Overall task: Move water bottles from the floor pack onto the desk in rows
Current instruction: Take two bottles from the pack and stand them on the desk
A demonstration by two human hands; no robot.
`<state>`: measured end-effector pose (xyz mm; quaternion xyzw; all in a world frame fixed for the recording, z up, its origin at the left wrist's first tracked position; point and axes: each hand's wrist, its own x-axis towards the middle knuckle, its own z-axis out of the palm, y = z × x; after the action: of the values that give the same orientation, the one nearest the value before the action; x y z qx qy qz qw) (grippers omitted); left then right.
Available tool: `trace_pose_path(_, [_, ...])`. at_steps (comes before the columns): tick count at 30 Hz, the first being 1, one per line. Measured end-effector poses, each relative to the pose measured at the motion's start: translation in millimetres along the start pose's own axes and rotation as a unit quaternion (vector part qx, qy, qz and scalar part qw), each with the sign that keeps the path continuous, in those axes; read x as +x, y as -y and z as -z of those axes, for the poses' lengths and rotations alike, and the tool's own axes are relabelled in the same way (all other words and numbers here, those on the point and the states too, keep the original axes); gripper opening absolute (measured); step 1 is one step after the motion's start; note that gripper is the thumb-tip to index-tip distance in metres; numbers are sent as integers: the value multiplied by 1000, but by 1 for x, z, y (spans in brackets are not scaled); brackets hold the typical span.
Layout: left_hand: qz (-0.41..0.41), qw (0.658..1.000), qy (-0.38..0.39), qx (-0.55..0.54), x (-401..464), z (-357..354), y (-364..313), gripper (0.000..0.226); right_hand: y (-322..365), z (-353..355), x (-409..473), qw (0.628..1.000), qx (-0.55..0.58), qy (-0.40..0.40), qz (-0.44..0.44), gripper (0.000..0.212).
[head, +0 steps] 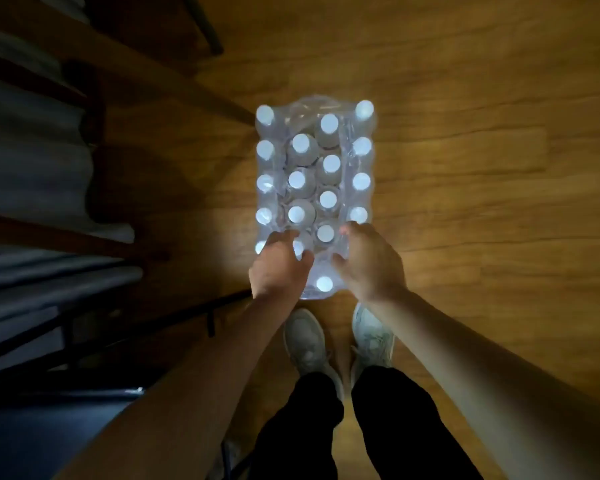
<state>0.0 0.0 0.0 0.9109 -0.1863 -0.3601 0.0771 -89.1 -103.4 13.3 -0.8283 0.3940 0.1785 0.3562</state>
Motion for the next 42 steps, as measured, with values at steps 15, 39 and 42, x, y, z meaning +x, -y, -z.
trace_pose_path(15, [-81,954,17,287,60,-48,14,37,-3,-63,54,979,-193,-38,62,29])
trace_pose_path(39, [-170,977,-48,122,2,34,-3,33,22,36,12,996,-3,-57,72,34])
trace_pose_path(42, [-170,977,-64,112,-24,59,-7,33,29,54,-19,993,-5,-67,101,32])
